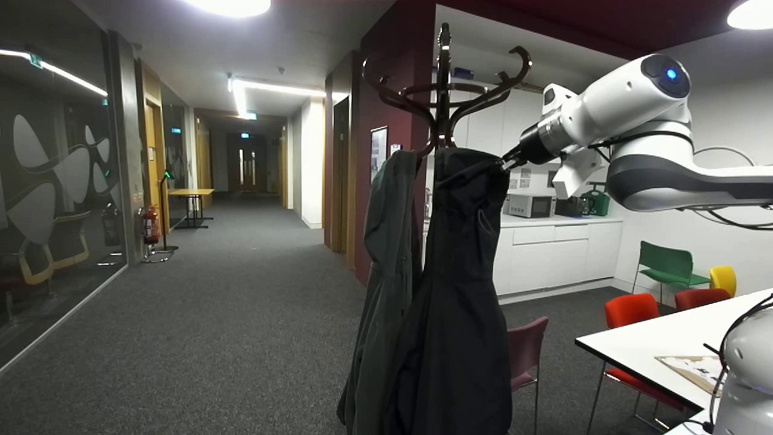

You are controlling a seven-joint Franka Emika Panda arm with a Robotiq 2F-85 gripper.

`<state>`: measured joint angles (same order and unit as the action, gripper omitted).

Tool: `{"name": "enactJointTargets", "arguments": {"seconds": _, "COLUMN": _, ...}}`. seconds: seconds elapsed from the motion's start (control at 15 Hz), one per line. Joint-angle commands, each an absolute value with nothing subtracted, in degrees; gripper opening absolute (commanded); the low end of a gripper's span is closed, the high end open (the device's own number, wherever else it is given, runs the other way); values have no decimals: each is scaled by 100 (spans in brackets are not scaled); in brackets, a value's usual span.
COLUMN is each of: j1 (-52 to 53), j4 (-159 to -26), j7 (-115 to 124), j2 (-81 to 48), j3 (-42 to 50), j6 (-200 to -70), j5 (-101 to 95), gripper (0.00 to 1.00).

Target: Put one jersey on the backrest of the pink chair

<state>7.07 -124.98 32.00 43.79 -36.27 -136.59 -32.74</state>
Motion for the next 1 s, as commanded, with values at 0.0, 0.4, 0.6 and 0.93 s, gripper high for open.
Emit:
{"name": "enactJointTargets", "arguments": {"seconds": 0.0, "j1": 536, "j4": -12496, "j7": 3072, "j2": 4454, "j3": -3720, "j6": -13713, "j5": -3082, "gripper": 2}}
{"name": "enactJointTargets", "arguments": {"seconds": 0.4, "j1": 518, "j4": -12495, "j7": 3074, "j2": 4453, "j3": -3727, "j6": -13712, "j5": -3082, "gripper": 2}}
{"name": "enactJointTargets", "arguments": {"seconds": 0.6, "j1": 518, "j4": -12495, "j7": 3074, "j2": 4453, "j3": -3728, "j6": -13712, "j5": -3082, "gripper": 2}}
{"name": "enactJointTargets", "arguments": {"seconds": 0.93, "j1": 437, "j4": -12457, "j7": 3058, "j2": 4473, "j3": -3877, "j6": -13621, "j5": -2976, "gripper": 0}}
